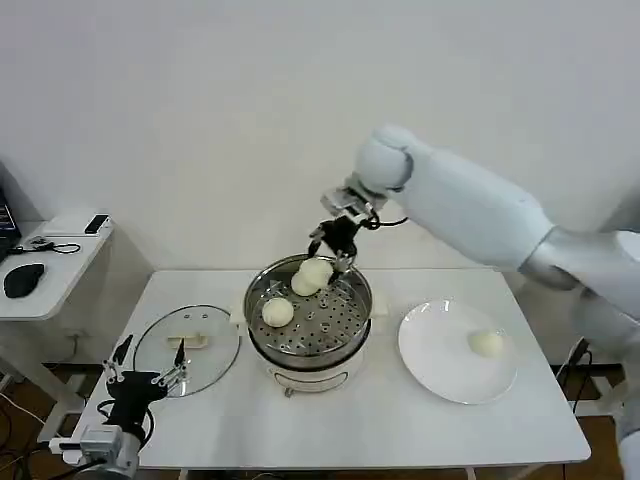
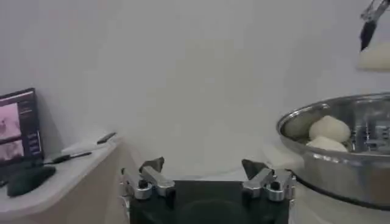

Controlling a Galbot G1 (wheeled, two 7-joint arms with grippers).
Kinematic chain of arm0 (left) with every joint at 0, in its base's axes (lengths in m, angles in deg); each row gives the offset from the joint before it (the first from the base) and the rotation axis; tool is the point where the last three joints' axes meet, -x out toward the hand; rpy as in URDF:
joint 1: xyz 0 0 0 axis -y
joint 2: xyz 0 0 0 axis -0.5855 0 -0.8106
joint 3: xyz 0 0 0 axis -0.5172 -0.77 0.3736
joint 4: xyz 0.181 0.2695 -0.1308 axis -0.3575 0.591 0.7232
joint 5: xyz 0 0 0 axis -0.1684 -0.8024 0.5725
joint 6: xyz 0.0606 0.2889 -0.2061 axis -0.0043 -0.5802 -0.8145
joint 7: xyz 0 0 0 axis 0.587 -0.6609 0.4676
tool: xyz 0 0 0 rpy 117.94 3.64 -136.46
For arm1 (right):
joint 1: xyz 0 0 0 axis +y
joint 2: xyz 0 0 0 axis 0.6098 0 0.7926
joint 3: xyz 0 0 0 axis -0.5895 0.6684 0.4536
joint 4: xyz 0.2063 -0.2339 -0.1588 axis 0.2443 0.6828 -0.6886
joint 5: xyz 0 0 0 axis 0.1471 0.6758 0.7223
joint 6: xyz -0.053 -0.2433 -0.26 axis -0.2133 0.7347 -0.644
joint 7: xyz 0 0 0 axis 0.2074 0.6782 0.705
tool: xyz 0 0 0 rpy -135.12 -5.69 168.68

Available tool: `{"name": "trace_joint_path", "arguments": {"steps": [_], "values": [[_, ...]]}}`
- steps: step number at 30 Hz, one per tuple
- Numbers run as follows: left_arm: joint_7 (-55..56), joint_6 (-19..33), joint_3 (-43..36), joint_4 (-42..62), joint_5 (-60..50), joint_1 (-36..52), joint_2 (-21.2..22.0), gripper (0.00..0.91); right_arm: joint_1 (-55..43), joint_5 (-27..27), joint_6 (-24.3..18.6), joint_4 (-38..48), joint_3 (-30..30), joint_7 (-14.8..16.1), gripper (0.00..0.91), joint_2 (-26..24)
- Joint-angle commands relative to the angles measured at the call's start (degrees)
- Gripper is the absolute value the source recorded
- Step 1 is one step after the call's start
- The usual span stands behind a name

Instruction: Take steamed baozi put them in steamer then cover it.

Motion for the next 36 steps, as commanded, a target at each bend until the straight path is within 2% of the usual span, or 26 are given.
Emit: {"name": "trace_joint_path", "arguments": {"steps": [1,6,11,16,25,28,36], "values": [[0.01,-0.02,0.39,-1.03,-0.09,-0.34,0.84,0.907,2.36,14.21,-11.12,-7.17,2.67,-0.59,0.695,2.39],[0.05,0.00,1.29,-1.67,-0.09,-0.86,1.10,0.907,3.82,16.34,-12.71,-9.66,4.15,-1.77,0.695,2.50],[0.06,0.03,1.87,-2.42,-0.06,-1.23,1.73,0.907,4.82,20.95,-15.78,-10.46,5.45,-4.04,0.695,2.90],[0.01,0.02,1.87,-3.01,0.00,-1.49,2.00,0.907,6.20,25.98,-16.56,-10.72,5.88,-5.53,0.695,3.30],[0.01,-0.03,2.21,-2.72,0.30,-1.44,1.50,0.907,7.28,23.43,-16.01,-12.71,6.14,-5.71,0.695,3.72],[-0.01,-0.03,2.15,-2.55,0.29,-1.37,1.49,0.907,7.63,24.68,-16.04,-14.30,6.14,-6.08,0.695,3.74],[-0.07,-0.14,2.51,-2.05,0.61,-0.93,1.08,0.907,7.86,23.98,-15.91,-15.19,6.48,-5.60,0.695,3.86]]}}
